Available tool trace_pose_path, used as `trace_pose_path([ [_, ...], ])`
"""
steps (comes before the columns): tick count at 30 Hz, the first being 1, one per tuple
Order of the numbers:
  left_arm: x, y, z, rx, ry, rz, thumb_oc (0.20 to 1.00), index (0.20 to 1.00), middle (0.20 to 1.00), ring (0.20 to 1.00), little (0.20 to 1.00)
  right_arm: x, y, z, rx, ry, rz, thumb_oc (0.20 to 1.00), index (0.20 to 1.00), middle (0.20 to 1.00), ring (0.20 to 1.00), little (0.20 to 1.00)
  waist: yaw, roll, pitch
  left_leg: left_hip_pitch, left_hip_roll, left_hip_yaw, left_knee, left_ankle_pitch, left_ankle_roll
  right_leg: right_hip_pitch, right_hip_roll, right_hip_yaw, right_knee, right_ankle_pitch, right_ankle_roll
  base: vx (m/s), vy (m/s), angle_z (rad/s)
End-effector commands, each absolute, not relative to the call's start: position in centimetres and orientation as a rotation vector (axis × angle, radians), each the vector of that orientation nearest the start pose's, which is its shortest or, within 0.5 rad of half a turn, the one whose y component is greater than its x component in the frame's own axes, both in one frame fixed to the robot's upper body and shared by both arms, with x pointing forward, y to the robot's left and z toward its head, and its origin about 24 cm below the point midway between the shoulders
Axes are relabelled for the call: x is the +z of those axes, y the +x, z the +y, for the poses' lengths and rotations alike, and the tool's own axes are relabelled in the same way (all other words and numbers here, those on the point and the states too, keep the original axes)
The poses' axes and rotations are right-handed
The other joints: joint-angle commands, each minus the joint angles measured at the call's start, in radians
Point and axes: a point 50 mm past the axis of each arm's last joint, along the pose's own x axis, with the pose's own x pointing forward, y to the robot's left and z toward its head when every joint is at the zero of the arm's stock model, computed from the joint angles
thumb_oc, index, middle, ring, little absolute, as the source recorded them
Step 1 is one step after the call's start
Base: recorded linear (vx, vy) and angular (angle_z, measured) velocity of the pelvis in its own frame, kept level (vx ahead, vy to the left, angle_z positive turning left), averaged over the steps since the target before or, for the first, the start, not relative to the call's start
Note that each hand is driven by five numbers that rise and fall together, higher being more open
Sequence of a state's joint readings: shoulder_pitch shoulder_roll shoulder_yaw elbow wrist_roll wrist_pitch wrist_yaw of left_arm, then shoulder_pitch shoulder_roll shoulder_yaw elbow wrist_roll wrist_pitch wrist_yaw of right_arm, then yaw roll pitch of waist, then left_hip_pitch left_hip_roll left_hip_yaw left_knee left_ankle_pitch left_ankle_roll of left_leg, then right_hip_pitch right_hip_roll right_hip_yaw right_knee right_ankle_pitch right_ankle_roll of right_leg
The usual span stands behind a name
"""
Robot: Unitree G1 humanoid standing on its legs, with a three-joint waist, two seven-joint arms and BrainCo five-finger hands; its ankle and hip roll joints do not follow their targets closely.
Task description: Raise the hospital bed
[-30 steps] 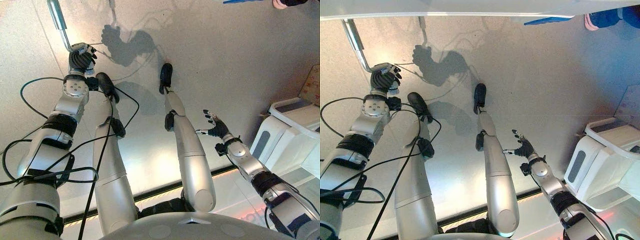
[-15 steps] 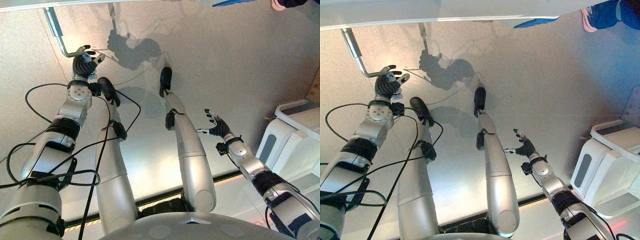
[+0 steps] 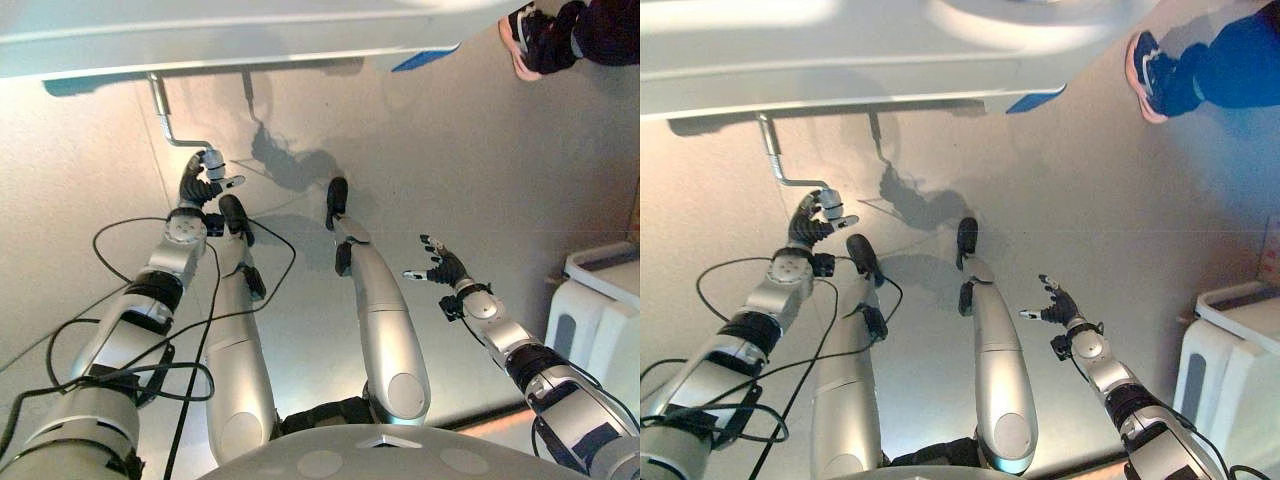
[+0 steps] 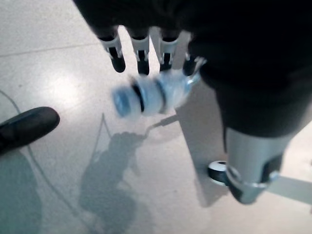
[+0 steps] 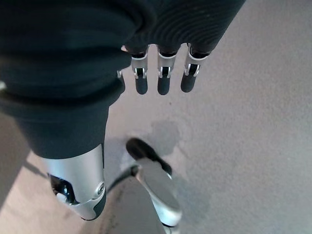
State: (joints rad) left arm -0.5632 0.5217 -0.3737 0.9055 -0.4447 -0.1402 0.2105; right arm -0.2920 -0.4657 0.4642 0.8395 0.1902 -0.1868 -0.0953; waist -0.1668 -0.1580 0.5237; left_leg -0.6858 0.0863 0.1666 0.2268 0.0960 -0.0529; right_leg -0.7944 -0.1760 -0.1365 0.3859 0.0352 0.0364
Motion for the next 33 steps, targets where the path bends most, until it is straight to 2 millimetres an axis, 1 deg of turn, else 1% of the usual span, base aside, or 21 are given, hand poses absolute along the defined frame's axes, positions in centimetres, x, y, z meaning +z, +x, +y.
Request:
trace_pose_path([
  [1,-2.0,30.0,25.3,0.192,0.288,0.403,1.0,1.0,1.0,1.0,1.0,-6.2,24.7,-25.0,0.055,-0.529,0.542,1.0,1.0,1.0,1.0,1.0,0.032,0.052,-0.004,0.023,-0.022,-0.036,0.072,-0.026,-0.004,0.102,0.007,-0.064,-0.051,0.02,0.08,0.0,0.0,0.0],
  [2,-3.6,28.7,25.3,0.193,0.278,0.467,1.0,1.0,1.0,1.0,1.0,-6.7,24.2,-25.2,0.042,-0.529,0.572,1.0,1.0,1.0,1.0,1.0,0.04,0.06,-0.004,0.059,-0.023,-0.034,0.063,-0.027,-0.005,0.138,0.007,-0.068,-0.053,0.015,0.081,0.0,0.0,0.0],
  [3,-3.6,28.7,25.3,0.193,0.278,0.467,1.0,1.0,1.0,1.0,1.0,-6.7,24.2,-25.2,0.042,-0.529,0.572,1.0,1.0,1.0,1.0,1.0,0.04,0.06,-0.004,0.06,-0.023,-0.034,0.063,-0.027,-0.005,0.139,0.007,-0.068,-0.053,0.015,0.081,0.04,-0.016,0.01],
  [4,-4.6,27.8,25.1,0.18,0.277,0.502,1.0,1.0,1.0,1.0,1.0,-7.0,23.8,-25.5,0.03,-0.527,0.593,1.0,1.0,1.0,1.0,1.0,0.046,0.067,-0.004,0.093,-0.025,-0.034,0.052,-0.029,-0.005,0.171,0.007,-0.071,-0.057,0.01,0.081,0.06,-0.032,0.09],
  [5,-6.6,25.7,25.2,0.188,0.267,0.587,1.0,1.0,1.0,1.0,1.0,-7.7,23.1,-25.8,0.01,-0.519,0.63,1.0,1.0,1.0,1.0,1.0,0.058,0.076,-0.004,0.162,-0.027,-0.037,0.028,-0.025,-0.007,0.247,0.011,-0.082,-0.07,0.002,0.083,0.06,-0.032,0.1],
  [6,-6.6,25.7,25.2,0.188,0.267,0.588,1.0,1.0,1.0,1.0,1.0,-7.7,23.1,-25.8,0.011,-0.519,0.63,1.0,1.0,1.0,1.0,1.0,0.058,0.076,-0.004,0.163,-0.027,-0.037,0.028,-0.025,-0.007,0.247,0.011,-0.082,-0.07,0.002,0.083,0.08,-0.038,0.13],
  [7,-7.9,24.3,25.2,0.194,0.254,0.643,1.0,1.0,1.0,1.0,1.0,-8.4,22.2,-26.3,-0.01,-0.514,0.678,1.0,1.0,1.0,1.0,1.0,0.068,0.089,-0.004,0.238,-0.03,-0.043,-0.002,-0.022,-0.009,0.319,0.016,-0.091,-0.087,-0.003,0.084,0.07,-0.017,0.13],
  [9,-9.0,22.9,25.1,0.18,0.25,0.692,1.0,1.0,1.0,1.0,1.0,-9.0,21.5,-26.6,-0.033,-0.502,0.716,1.0,1.0,1.0,1.0,1.0,0.08,0.101,-0.004,0.319,-0.03,-0.046,-0.04,-0.018,-0.013,0.4,0.023,-0.097,-0.112,-0.005,0.089,0.1,-0.02,0.21],
  [11,-9.9,21.6,24.9,0.159,0.267,0.736,1.0,1.0,1.0,1.0,1.0,-9.6,20.5,-26.9,-0.051,-0.486,0.753,1.0,1.0,1.0,1.0,1.0,0.091,0.113,-0.031,0.376,-0.032,-0.05,-0.075,-0.009,-0.017,0.457,0.028,-0.109,-0.139,-0.004,0.093,0.09,-0.018,0.2],
  [12,-9.9,21.6,24.9,0.159,0.267,0.736,1.0,1.0,1.0,1.0,1.0,-9.6,20.5,-26.9,-0.051,-0.486,0.752,1.0,1.0,1.0,1.0,1.0,0.09,0.114,-0.033,0.374,-0.032,-0.05,-0.077,-0.007,-0.017,0.456,0.028,-0.11,-0.141,-0.002,0.093,0.07,-0.019,0.09],
  [14,-11.4,19.5,24.3,0.096,0.287,0.806,1.0,1.0,1.0,1.0,1.0,-10.3,19.3,-27.4,-0.082,-0.465,0.804,1.0,1.0,1.0,1.0,1.0,0.103,0.132,-0.083,0.44,-0.028,-0.057,-0.124,0.004,-0.027,0.526,0.032,-0.121,-0.188,-0.001,0.099,0.11,-0.011,0.16],
  [19,-12.5,17.4,24.0,0.09,0.264,0.862,1.0,1.0,1.0,1.0,1.0,-11.3,17.7,-27.6,-0.109,-0.425,0.867,1.0,1.0,1.0,1.0,1.0,0.121,0.147,-0.142,0.513,-0.02,-0.059,-0.159,0.011,-0.038,0.612,0.033,-0.138,-0.235,-0.001,0.107,0.07,-0.012,0.1],
  [21,-13.2,16.2,23.7,0.084,0.257,0.9,1.0,1.0,1.0,1.0,1.0,-12.1,16.4,-27.4,-0.132,-0.378,0.911,1.0,1.0,1.0,1.0,1.0,0.128,0.151,-0.193,0.566,-0.021,-0.065,-0.187,0.015,-0.045,0.67,0.039,-0.15,-0.263,0.001,0.112,0.1,-0.012,0.11],
  [22,-13.2,16.2,23.7,0.084,0.258,0.901,1.0,1.0,1.0,1.0,1.0,-12.1,16.4,-27.4,-0.132,-0.378,0.912,1.0,1.0,1.0,1.0,1.0,0.128,0.151,-0.193,0.568,-0.021,-0.065,-0.187,0.015,-0.045,0.672,0.039,-0.15,-0.264,0.001,0.112,0.1,-0.006,0.17],
  [23,-13.7,15.3,23.8,0.09,0.263,0.937,1.0,1.0,1.0,1.0,1.0,-12.7,15.6,-26.9,-0.142,-0.335,0.941,1.0,1.0,1.0,1.0,1.0,0.129,0.149,-0.229,0.598,-0.02,-0.065,-0.203,0.014,-0.049,0.71,0.044,-0.153,-0.291,0.004,0.117,0.05,-0.002,0.16],
  [24,-13.7,15.3,23.8,0.09,0.263,0.937,1.0,1.0,1.0,1.0,1.0,-12.7,15.5,-26.9,-0.142,-0.335,0.941,1.0,1.0,1.0,1.0,1.0,0.129,0.149,-0.228,0.6,-0.02,-0.065,-0.203,0.014,-0.049,0.712,0.044,-0.154,-0.292,0.005,0.117,0.1,-0.008,0.15],
  [26,-14.3,14.0,23.4,0.067,0.285,0.986,1.0,1.0,1.0,1.0,1.0,-13.6,14.0,-26.3,-0.158,-0.283,0.992,1.0,1.0,1.0,1.0,1.0,0.127,0.146,-0.292,0.65,-0.023,-0.06,-0.234,0.009,-0.048,0.762,0.053,-0.149,-0.333,0.01,0.12,0.13,0.002,0.06],
  [27,-14.3,14.0,23.4,0.067,0.285,0.986,1.0,1.0,1.0,1.0,1.0,-13.6,14.0,-26.3,-0.158,-0.283,0.992,1.0,1.0,1.0,1.0,1.0,0.128,0.146,-0.292,0.652,-0.022,-0.06,-0.235,0.009,-0.048,0.764,0.053,-0.149,-0.334,0.01,0.12,0.18,0.017,0.02],
  [28,-14.7,13.3,22.9,0.058,0.277,1.001,1.0,1.0,1.0,1.0,1.0,-14.2,13.0,-25.8,-0.146,-0.269,1.035,1.0,1.0,1.0,1.0,1.0,0.128,0.145,-0.336,0.687,-0.025,-0.052,-0.259,0.005,-0.045,0.794,0.059,-0.142,-0.363,0.017,0.123,0.1,0.008,0.0],
  [30,-14.8,13.1,22.9,0.058,0.273,1.005,1.0,1.0,1.0,1.0,1.0,-14.3,12.7,-25.6,-0.141,-0.269,1.046,1.0,1.0,1.0,1.0,1.0,0.126,0.145,-0.352,0.7,-0.026,-0.048,-0.268,0.003,-0.045,0.808,0.059,-0.139,-0.378,0.021,0.125,0.11,0.022,-0.01],
  [33,-15.2,12.0,22.2,0.038,0.263,1.032,1.0,1.0,1.0,1.0,1.0,-14.9,11.7,-25.2,-0.112,-0.288,1.092,1.0,1.0,1.0,1.0,1.0,0.124,0.147,-0.417,0.75,-0.034,-0.033,-0.31,-0.008,-0.038,0.851,0.065,-0.122,-0.445,0.039,0.131,0.1,0.018,-0.06],
])
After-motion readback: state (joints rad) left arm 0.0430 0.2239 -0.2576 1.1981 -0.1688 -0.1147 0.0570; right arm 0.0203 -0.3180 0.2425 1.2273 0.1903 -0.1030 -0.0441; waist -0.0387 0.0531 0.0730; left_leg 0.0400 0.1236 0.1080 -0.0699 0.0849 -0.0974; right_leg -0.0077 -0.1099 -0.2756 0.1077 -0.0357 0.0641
